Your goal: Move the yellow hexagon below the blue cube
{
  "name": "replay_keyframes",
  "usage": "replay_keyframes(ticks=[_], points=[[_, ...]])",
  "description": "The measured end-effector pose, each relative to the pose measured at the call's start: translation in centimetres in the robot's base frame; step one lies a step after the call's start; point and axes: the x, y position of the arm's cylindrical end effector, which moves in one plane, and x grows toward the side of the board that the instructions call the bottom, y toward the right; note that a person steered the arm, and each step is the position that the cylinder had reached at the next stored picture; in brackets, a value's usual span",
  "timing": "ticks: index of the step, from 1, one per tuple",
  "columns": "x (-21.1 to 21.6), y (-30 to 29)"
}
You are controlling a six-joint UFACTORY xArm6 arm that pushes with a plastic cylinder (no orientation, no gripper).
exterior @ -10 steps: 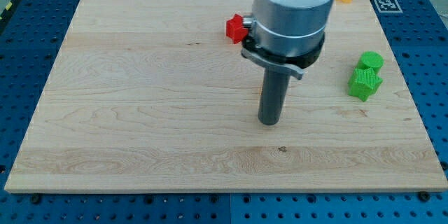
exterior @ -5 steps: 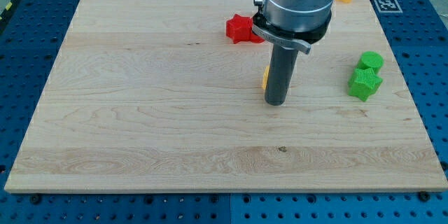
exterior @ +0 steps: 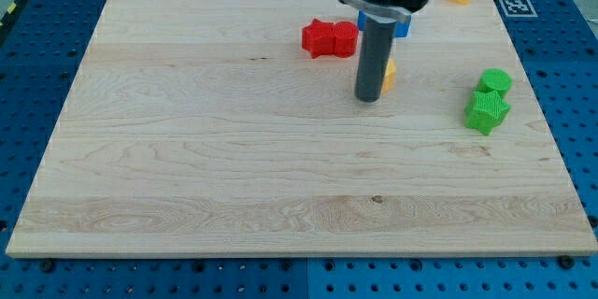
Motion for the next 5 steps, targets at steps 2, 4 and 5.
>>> replay_keyframes(ticks=[2,4,5], points=[[-3.9,2.4],[-7.8,2.4],[-9.8,2.4]])
